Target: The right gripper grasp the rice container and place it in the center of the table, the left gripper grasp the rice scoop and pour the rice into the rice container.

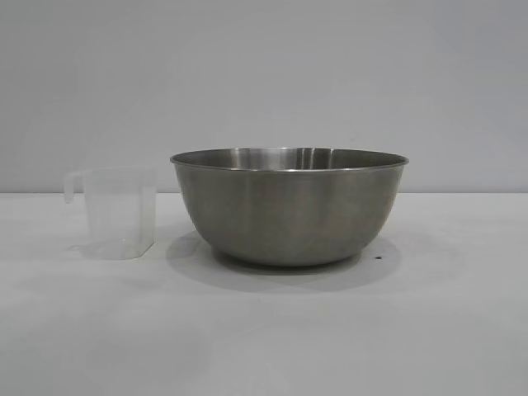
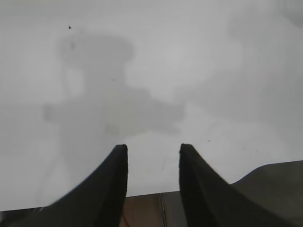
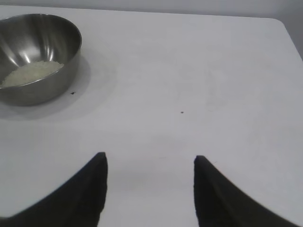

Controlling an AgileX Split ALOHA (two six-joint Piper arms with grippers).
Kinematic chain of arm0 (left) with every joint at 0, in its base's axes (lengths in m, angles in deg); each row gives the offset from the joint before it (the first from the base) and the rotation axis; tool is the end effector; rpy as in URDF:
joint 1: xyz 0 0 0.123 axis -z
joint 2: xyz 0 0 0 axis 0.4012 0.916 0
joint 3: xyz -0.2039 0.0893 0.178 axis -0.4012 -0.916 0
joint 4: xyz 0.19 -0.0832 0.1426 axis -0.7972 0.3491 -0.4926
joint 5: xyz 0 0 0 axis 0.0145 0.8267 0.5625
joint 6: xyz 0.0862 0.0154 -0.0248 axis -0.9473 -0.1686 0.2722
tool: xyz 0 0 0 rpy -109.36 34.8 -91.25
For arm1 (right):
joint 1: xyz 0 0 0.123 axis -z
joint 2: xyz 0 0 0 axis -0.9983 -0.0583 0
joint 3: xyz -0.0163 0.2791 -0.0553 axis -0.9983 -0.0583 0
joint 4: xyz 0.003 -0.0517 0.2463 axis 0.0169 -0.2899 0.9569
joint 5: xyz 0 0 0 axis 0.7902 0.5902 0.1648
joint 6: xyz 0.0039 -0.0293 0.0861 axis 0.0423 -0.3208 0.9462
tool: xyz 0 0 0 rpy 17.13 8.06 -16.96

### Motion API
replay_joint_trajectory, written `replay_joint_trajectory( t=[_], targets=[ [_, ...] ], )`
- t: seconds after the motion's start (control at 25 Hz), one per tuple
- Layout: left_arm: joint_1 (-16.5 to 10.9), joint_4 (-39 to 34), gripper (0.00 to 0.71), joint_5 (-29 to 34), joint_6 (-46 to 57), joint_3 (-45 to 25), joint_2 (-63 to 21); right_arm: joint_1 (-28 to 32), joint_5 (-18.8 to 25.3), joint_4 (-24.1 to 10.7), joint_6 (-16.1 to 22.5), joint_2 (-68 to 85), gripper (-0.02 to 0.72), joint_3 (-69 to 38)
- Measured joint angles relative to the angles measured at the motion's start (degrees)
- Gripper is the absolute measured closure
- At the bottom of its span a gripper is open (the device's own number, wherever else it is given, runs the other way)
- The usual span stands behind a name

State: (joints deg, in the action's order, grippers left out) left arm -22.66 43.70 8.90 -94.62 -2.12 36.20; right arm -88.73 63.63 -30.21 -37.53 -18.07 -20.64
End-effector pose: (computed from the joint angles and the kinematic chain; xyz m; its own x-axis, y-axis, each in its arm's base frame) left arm 0.2024 -0.0084 0.2942 -0.9543 0.0820 -0.2875 0.0954 0.9949 -0.0332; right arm -0.0114 0.0059 0.2694 -0.5188 -0.0545 -0.8531 -0.1141 0.9935 0.0059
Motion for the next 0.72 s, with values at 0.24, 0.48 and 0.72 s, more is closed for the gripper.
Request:
replay_joint_trajectory(
  t=[0.24, 0.48, 0.72],
  targets=[
    [0.0, 0.0, 0.492, 1.3, 0.0, -6.3, -11.4, 0.0, 0.0, 0.0, 0.0, 0.0, 0.324, 0.0],
    [0.0, 0.0, 0.492, 2.2, 1.0, -12.3, -23.9, 0.0, 0.0, 0.0, 0.0, 0.0, 0.324, 0.0],
    [0.0, 0.0, 0.492, 2.6, 1.9, -16.8, -33.8, 0.0, 0.0, 0.0, 0.0, 0.0, 0.324, 0.0]
  ],
)
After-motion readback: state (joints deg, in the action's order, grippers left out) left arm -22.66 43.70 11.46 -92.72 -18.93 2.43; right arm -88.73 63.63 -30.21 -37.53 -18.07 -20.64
